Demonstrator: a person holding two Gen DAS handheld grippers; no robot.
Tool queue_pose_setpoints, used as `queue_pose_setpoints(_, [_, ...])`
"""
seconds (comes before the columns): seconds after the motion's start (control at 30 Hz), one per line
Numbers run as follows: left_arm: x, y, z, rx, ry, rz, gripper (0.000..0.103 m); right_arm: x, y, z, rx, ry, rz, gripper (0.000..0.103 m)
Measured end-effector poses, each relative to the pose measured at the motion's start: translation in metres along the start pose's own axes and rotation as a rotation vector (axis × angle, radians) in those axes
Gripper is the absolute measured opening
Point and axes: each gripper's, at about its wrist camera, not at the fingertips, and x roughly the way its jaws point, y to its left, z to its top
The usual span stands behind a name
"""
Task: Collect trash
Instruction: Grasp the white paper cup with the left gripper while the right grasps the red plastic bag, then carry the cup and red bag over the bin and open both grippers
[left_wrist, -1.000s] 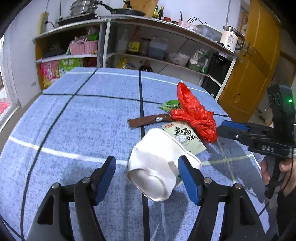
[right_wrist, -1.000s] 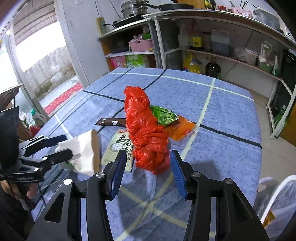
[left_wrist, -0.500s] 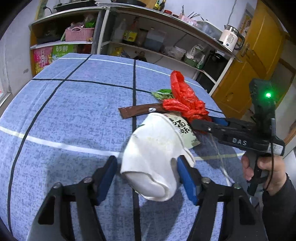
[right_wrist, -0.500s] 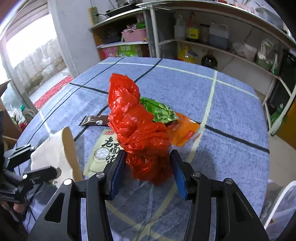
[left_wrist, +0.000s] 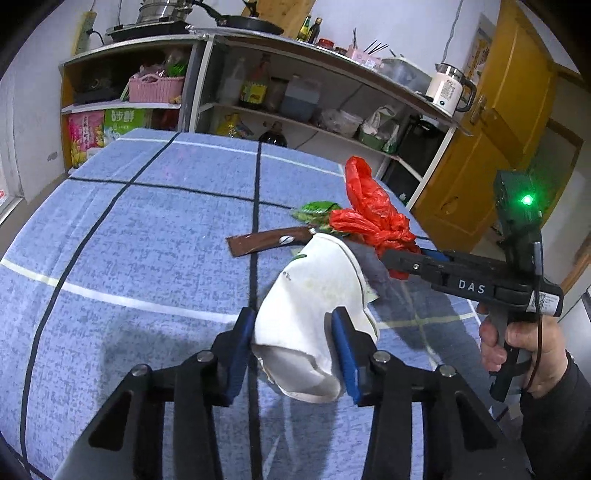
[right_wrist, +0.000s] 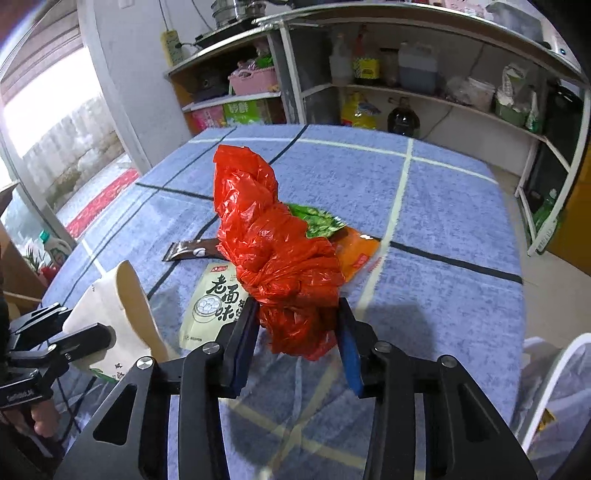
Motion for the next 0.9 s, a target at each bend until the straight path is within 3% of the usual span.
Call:
queue_pose_setpoints(0.27, [-0.004,-0.024,0.011,0.01,-0.041,-0.042,0.044,-0.041,-0.019,-0.015,0.036,-0.047,-0.028,0.042])
queue_pose_setpoints(0.57, [0.012,-0.087,0.022,0.091,-0.047,-0.098,0.044,-0.087,-0.065,-0.042,0.118,-0.081,-0.094,0.042])
queue_pose_setpoints(0.9, [0.035,-0.16,0.03,0.179,-0.056,-0.141,0.045,-0.143,-0.126,-0.081,0.247,-0.139,-0.232,0.042])
